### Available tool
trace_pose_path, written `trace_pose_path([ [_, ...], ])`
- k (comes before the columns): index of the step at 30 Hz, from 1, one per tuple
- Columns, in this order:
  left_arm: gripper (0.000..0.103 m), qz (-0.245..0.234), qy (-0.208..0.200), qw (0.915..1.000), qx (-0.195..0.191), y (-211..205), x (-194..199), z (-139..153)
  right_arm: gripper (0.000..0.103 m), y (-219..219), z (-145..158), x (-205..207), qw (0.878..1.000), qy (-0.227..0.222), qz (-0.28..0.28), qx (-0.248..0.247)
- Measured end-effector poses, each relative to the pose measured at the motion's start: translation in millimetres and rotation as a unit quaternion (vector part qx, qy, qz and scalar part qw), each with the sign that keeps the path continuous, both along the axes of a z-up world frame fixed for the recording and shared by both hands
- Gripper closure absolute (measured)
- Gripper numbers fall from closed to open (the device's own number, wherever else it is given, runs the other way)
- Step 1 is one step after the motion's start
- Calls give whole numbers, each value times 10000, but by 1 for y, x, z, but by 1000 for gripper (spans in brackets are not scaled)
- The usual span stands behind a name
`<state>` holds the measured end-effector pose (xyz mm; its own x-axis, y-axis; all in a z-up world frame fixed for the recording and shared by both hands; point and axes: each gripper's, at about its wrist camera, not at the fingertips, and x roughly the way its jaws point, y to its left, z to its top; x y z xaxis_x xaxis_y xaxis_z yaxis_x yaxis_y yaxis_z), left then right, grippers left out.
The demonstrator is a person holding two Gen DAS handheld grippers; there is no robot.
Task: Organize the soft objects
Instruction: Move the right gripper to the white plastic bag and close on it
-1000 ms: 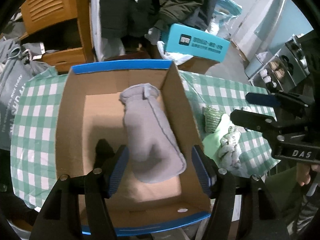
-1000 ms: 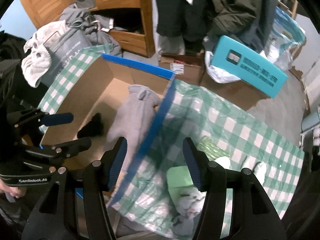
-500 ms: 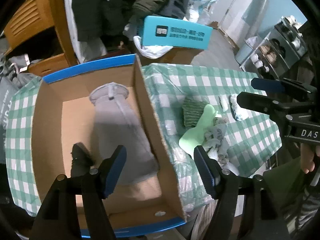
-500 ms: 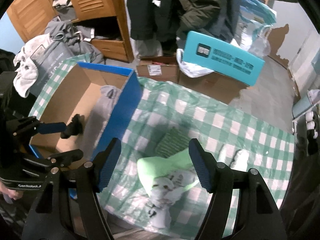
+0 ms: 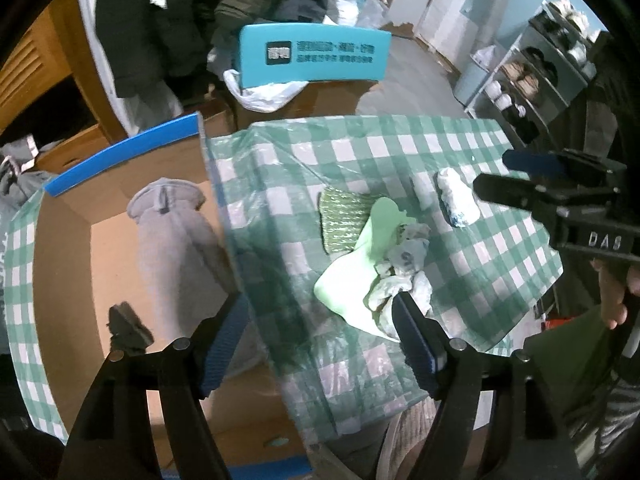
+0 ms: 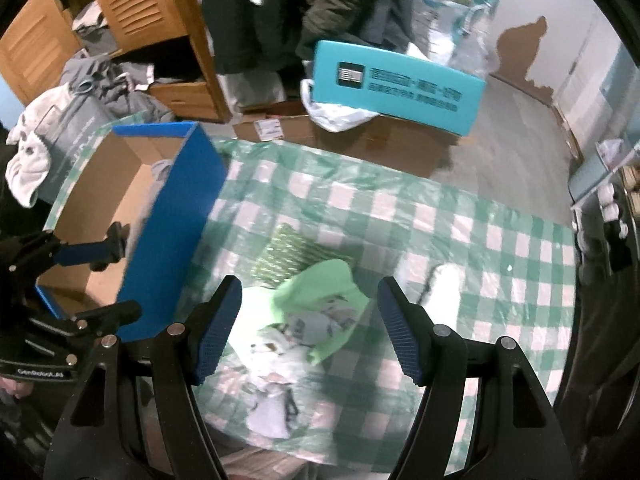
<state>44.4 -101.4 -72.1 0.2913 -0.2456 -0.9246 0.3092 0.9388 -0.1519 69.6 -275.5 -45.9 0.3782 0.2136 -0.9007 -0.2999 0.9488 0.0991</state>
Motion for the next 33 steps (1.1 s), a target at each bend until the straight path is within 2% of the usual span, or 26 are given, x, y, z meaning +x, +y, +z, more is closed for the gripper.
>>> trace_pose_path([
  [16, 27, -271, 127, 9995, 60, -46, 29, -20, 33, -85, -29, 9, 9962, 217, -847, -35],
  [24, 27, -276, 266, 9992, 88, -53, 49, -35, 33, -102, -53, 16, 9937, 404, -1036, -109],
  [33, 27, -308, 363, 9988, 110, -64, 65, -51, 33, -119, -95, 38, 9879, 796, -1299, -274],
])
